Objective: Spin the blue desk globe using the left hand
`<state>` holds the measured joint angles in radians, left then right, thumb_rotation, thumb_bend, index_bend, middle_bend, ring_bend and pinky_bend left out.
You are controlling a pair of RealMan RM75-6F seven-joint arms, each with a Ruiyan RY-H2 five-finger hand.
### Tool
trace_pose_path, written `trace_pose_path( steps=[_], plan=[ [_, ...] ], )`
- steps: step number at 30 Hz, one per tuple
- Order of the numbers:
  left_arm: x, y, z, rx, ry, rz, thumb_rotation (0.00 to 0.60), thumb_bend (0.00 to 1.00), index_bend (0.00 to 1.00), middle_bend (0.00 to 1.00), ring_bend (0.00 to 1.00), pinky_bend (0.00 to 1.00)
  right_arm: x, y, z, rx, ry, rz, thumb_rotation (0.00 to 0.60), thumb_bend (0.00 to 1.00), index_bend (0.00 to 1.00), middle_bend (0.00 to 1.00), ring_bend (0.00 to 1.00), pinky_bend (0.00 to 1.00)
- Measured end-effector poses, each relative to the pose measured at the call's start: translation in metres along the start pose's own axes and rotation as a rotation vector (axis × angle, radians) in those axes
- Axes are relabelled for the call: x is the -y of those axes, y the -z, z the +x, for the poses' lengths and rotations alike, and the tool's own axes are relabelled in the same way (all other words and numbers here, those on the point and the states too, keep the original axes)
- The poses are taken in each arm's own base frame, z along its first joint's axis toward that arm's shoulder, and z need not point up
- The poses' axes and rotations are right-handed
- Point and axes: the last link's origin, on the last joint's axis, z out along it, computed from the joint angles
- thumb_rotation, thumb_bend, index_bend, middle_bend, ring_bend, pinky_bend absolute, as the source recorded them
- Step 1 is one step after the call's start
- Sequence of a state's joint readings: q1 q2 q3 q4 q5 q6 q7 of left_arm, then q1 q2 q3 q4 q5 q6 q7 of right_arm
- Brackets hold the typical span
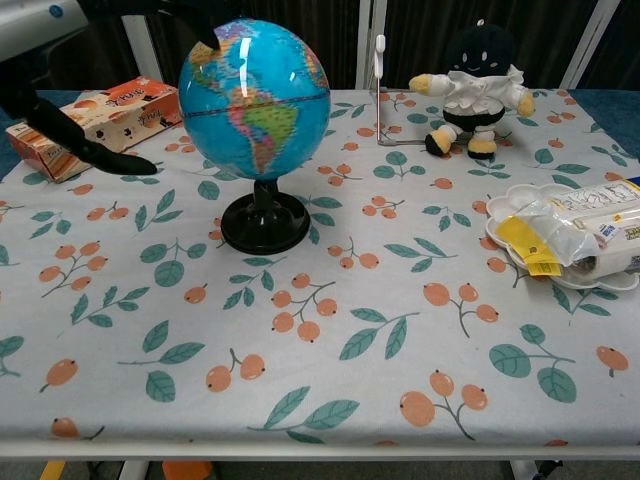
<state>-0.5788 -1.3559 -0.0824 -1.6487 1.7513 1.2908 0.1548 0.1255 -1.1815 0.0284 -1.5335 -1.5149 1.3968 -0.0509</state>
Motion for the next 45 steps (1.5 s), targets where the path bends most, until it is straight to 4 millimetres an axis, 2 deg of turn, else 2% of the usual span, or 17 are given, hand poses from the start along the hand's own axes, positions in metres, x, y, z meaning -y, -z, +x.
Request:
trace_pose_path(
  steps=[8,15,19,28,36,45],
  plan=[
    [0.007,0.006,0.007,-0.039,-0.005,0.030,0.600,0.05,0.14,0.36,0.00,0.00,0.000,0.000,0.000,0.001,0.002,-0.001,0.600,0.30,0.00,0.00,0.00,0.00],
    [0.000,0.000,0.009,-0.068,-0.003,-0.018,0.600,0.05,0.13,0.20,0.00,0.00,0.000,0.001,0.001,-0.002,0.001,-0.002,0.600,0.30,0.00,0.00,0.00,0.00],
    [-0.009,-0.008,0.009,-0.083,0.004,-0.063,0.600,0.05,0.13,0.15,0.00,0.00,-0.002,0.001,0.001,-0.002,0.000,-0.006,0.600,0.30,0.00,0.00,0.00,0.00],
    [-0.020,-0.028,-0.007,-0.021,0.009,-0.112,0.600,0.05,0.13,0.14,0.00,0.00,-0.005,0.002,0.001,-0.002,-0.009,-0.011,0.600,0.30,0.00,0.00,0.00,0.00],
    [-0.021,-0.028,-0.010,0.006,-0.006,-0.091,0.600,0.05,0.13,0.14,0.00,0.00,-0.007,0.002,0.001,-0.003,-0.011,-0.014,0.600,0.30,0.00,0.00,0.00,0.00],
    [-0.016,-0.019,-0.006,0.025,-0.005,-0.059,0.600,0.05,0.13,0.26,0.00,0.00,-0.004,0.001,0.000,-0.001,-0.007,-0.006,0.600,0.30,0.00,0.00,0.00,0.00]
  ],
)
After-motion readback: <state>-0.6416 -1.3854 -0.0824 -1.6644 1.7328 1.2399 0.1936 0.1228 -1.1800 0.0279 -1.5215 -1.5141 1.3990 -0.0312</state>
